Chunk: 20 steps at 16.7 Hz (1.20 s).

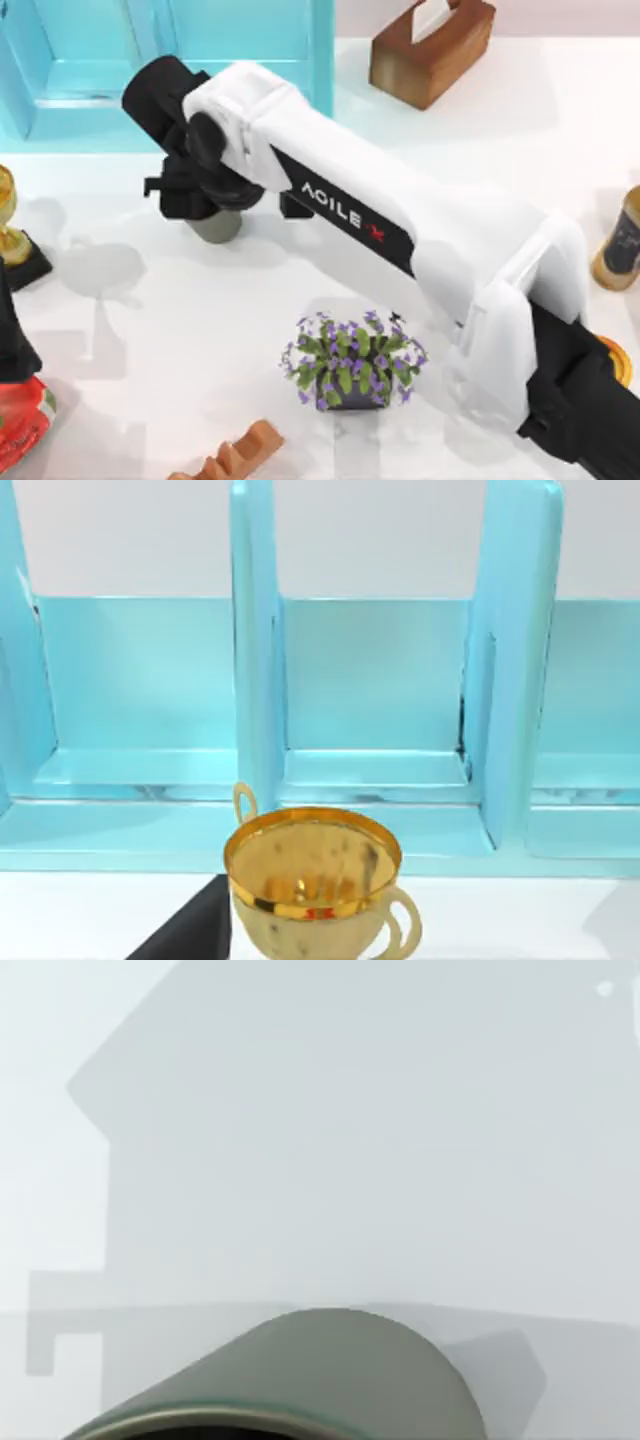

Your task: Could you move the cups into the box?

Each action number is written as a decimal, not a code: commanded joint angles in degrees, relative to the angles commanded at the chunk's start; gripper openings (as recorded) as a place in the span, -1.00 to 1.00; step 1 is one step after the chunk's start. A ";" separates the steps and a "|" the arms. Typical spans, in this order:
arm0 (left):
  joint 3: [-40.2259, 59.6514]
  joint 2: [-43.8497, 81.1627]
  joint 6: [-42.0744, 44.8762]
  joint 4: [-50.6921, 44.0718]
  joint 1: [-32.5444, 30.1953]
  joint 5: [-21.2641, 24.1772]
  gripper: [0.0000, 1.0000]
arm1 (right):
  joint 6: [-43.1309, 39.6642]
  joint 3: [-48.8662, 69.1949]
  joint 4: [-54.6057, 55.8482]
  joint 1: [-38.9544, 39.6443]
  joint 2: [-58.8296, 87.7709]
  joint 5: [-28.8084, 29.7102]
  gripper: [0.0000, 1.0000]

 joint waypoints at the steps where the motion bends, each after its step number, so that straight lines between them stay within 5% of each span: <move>1: 0.00 0.00 0.00 0.00 0.00 0.00 1.00 | 0.00 0.00 0.00 0.00 0.00 0.00 0.10; 8: 0.00 0.00 0.00 0.00 0.00 0.00 1.00 | 0.00 0.00 0.00 0.00 0.00 0.00 -0.96; 20: 0.00 0.00 0.00 0.00 0.00 0.00 1.00 | -0.42 -2.19 0.77 -0.32 -2.29 -0.09 -1.00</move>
